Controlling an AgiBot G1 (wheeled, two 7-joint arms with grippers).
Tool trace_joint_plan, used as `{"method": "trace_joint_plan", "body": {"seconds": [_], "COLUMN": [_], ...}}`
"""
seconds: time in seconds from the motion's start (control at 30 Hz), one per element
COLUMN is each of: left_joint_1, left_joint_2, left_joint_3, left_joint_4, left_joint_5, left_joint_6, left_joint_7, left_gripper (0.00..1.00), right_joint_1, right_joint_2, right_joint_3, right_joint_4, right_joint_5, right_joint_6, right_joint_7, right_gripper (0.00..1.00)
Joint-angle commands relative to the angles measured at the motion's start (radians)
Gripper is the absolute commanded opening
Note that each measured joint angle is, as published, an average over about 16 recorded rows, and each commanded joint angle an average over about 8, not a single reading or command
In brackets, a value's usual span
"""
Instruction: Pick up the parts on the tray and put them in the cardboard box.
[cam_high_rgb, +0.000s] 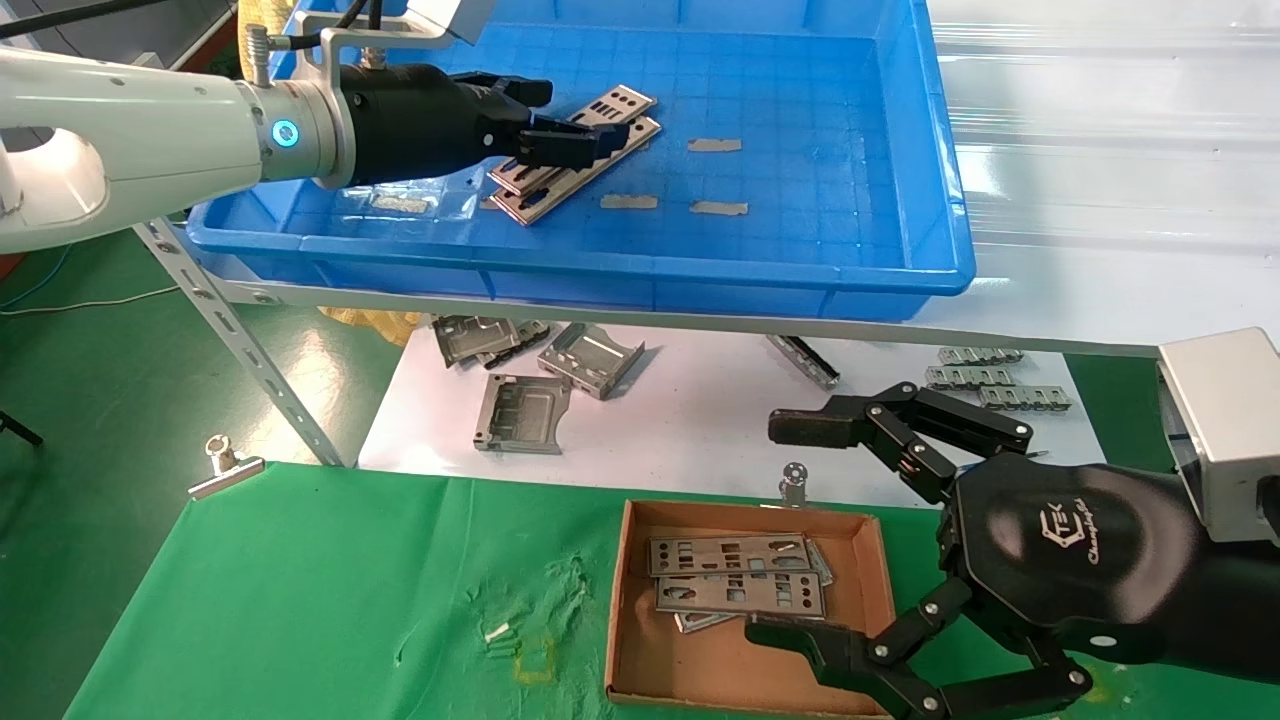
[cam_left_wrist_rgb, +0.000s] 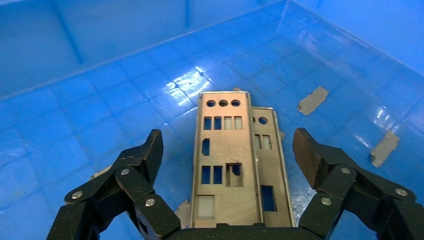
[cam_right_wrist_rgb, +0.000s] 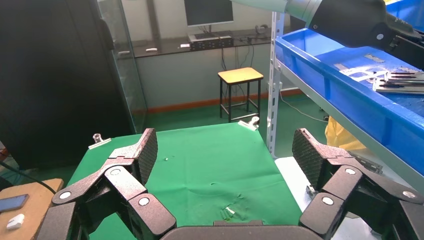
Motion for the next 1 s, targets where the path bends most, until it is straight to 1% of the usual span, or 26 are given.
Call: {"method": "trace_joint_plan", "body": {"seconds": [0.03,0.6,1.0], "left_joint_1": [0.001,0.018,0.013], "left_joint_2": [0.001,0.003,-0.001], "left_joint_3": [0.001,0.034,0.04], "left_joint_4": [-0.003,-0.03,-0.046], "left_joint_5": [0.0,0.018,0.001], "left_joint_6": [-0.007,-0.039,-0.053], "left_joint_7": [-0.006,-0.061,-0.067], "left_gripper": [0.0,0.0,0.0], "right_joint_1": [0.0,0.0,0.0], "right_joint_2": [0.0,0.0,0.0], "right_joint_3": [0.0,0.0,0.0], "right_joint_4": [0.0,0.0,0.0], "right_joint_5": [0.0,0.0,0.0], "right_joint_6": [0.0,0.0,0.0], "right_joint_7": [0.0,0.0,0.0], "right_gripper": [1.0,1.0,1.0]}}
